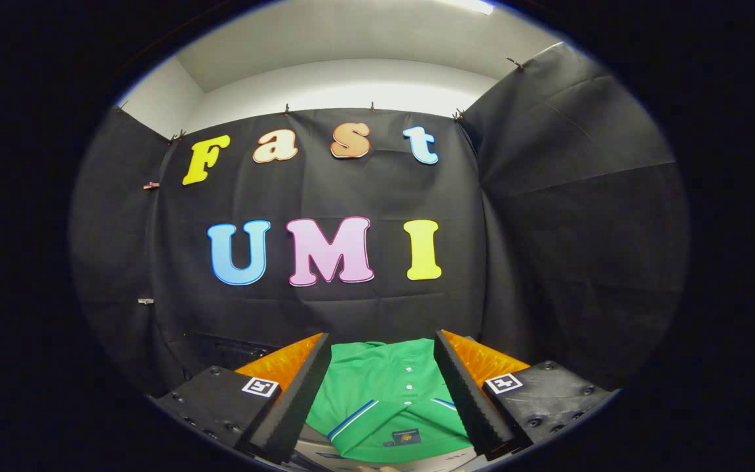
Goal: Put the clothes into the washing machine and then close the washing machine lid.
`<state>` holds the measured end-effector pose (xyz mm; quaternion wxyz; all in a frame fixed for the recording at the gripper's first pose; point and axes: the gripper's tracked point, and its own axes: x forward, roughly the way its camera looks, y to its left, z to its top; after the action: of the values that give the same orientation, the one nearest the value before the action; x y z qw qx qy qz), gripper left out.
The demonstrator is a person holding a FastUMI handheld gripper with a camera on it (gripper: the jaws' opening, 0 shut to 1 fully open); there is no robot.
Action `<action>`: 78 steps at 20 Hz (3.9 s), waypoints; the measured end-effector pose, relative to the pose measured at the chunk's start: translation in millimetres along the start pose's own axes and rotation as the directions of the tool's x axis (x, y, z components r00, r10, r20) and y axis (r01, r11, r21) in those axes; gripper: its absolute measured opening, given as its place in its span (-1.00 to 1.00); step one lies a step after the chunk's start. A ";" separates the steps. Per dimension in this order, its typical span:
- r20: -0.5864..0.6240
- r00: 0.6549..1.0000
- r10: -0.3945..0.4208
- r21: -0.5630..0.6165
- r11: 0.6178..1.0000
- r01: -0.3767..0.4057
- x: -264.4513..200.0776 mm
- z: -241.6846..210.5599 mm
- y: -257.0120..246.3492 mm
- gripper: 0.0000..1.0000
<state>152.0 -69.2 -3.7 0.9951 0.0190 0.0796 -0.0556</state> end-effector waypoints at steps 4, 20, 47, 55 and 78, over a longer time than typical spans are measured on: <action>-0.091 0.996 -0.007 0.025 1.000 0.010 37.2 -9.9 -9.0 0.97; -0.471 0.876 -0.108 -0.074 0.994 0.083 144.0 -113.2 -38.8 0.98; -0.684 0.728 -0.038 -0.005 0.999 0.047 158.1 -172.5 -50.9 -0.86; -0.587 0.809 0.024 0.084 0.996 0.031 144.8 -129.7 -36.6 -0.87; -0.117 0.930 0.348 0.123 0.935 -0.334 59.8 121.9 181.4 -0.88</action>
<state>250.3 98.8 112.2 0.9795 0.0863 0.1404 0.1155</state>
